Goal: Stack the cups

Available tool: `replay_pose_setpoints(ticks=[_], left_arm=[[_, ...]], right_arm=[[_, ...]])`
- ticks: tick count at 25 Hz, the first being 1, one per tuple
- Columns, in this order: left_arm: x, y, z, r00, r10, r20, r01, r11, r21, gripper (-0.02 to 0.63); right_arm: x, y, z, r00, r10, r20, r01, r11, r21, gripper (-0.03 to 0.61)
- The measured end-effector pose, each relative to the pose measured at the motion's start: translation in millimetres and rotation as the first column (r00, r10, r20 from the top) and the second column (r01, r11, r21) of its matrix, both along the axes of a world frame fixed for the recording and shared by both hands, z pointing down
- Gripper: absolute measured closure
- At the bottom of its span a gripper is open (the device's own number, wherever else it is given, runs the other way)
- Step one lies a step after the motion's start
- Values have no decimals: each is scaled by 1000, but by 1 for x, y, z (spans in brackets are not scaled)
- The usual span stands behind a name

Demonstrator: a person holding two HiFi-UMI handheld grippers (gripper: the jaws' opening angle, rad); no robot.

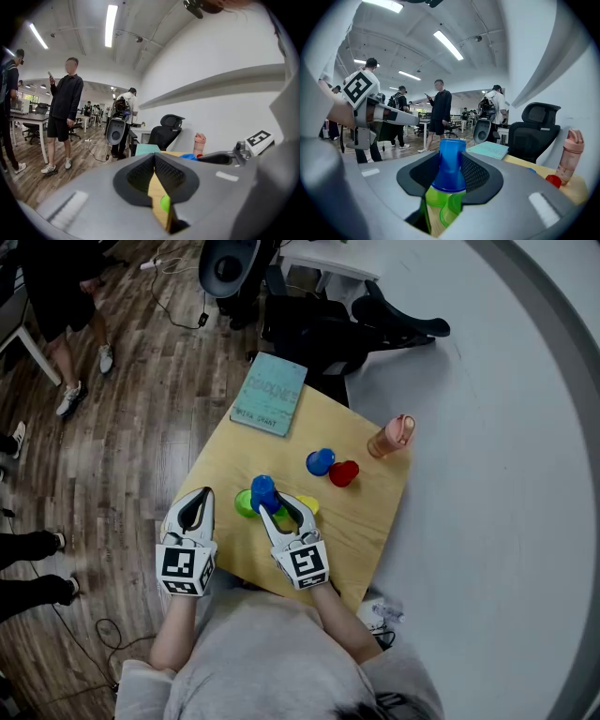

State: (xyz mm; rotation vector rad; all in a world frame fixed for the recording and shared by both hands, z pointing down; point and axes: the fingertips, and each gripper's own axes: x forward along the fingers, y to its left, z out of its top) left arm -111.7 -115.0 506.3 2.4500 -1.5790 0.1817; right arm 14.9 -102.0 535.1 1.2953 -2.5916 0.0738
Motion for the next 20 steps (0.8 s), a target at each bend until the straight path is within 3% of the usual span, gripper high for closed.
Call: replay_pose_setpoints(ticks=[14,20], left_arm=[[2,5,1,1000,5,-2,-5,1000,-2,555],[5,7,2,1000,8,-3,-8,1000,-5,555]], right_arm=[[3,23,13,997,-37,-68,35,999,-33,445],[9,21,16,997,-10,-80,7,999,-33,445]])
